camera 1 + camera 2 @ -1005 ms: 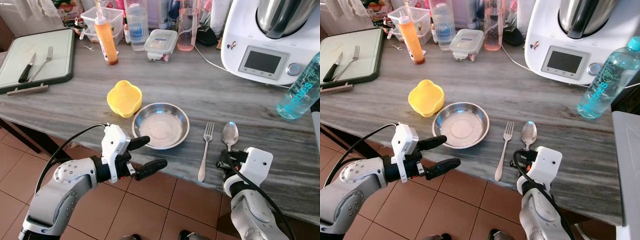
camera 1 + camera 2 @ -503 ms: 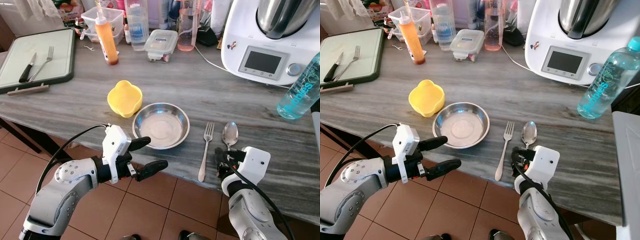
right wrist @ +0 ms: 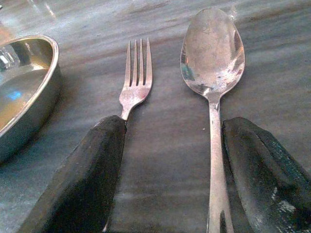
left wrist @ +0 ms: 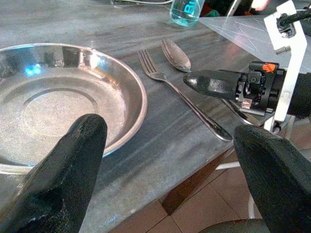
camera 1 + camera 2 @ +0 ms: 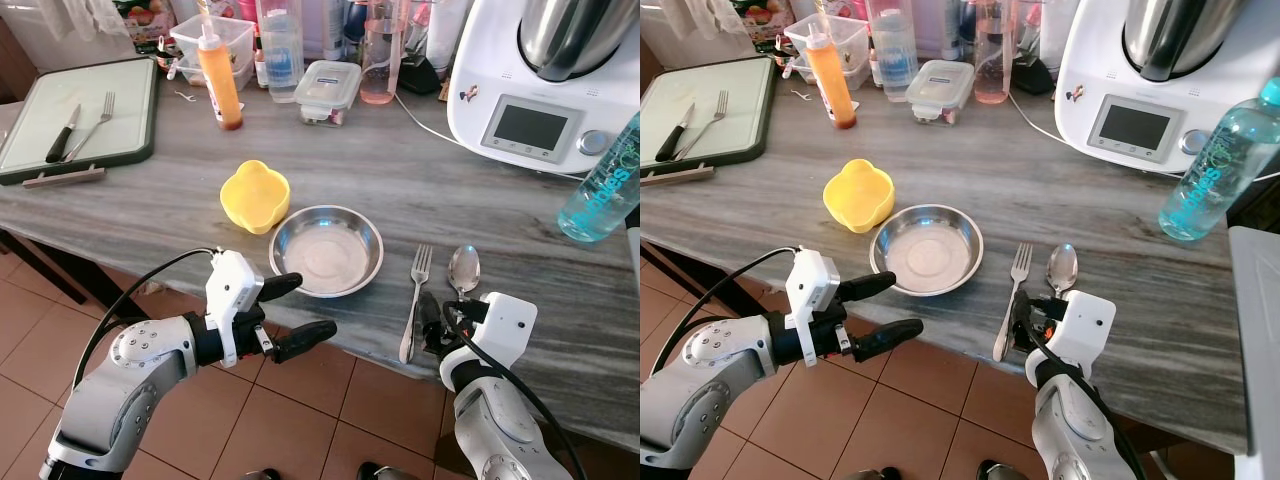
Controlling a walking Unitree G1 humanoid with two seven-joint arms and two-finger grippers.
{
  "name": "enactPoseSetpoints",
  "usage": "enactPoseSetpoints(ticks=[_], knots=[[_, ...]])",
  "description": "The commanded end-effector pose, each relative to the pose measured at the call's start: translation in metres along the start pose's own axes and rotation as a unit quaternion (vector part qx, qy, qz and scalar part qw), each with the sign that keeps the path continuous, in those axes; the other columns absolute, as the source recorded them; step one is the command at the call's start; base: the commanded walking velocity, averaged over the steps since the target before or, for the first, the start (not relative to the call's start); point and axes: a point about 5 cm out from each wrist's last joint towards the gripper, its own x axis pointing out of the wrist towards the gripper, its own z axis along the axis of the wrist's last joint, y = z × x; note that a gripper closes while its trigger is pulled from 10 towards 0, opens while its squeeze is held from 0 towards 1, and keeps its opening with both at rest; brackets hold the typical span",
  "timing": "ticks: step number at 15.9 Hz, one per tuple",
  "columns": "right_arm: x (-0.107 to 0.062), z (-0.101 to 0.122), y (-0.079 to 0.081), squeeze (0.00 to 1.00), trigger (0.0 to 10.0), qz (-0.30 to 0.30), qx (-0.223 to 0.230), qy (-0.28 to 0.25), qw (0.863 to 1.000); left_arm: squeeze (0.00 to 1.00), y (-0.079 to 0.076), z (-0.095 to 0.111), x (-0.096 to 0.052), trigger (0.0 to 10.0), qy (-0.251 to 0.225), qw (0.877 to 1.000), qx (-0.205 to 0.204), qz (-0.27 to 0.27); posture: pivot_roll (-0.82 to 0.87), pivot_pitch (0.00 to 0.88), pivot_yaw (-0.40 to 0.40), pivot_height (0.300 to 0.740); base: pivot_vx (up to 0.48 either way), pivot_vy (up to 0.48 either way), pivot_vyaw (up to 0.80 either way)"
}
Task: Setting the table
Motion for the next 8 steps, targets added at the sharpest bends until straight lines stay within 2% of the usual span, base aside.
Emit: enactPoseSetpoints(ticks=[1, 8], knots=[[-0.002, -0.012, 0.004, 1.00, 10.0, -0.008, 0.027, 0.031, 0.999, 0.00, 0.000, -0.004, -0.002, 10.0, 0.010, 1.000, 0.003, 0.002, 0.06, 0.161, 0.030, 0.740, 0.000, 0.000, 0.00], [-0.018, -0.012, -0.004, 1.00, 10.0, -0.016, 0.026, 0.034, 0.999, 0.00, 0.002, -0.007, -0.001, 10.0, 0.012, 1.000, 0.002, 0.000, 0.05, 0.165, 0.033, 0.740, 0.000, 0.000, 0.00]])
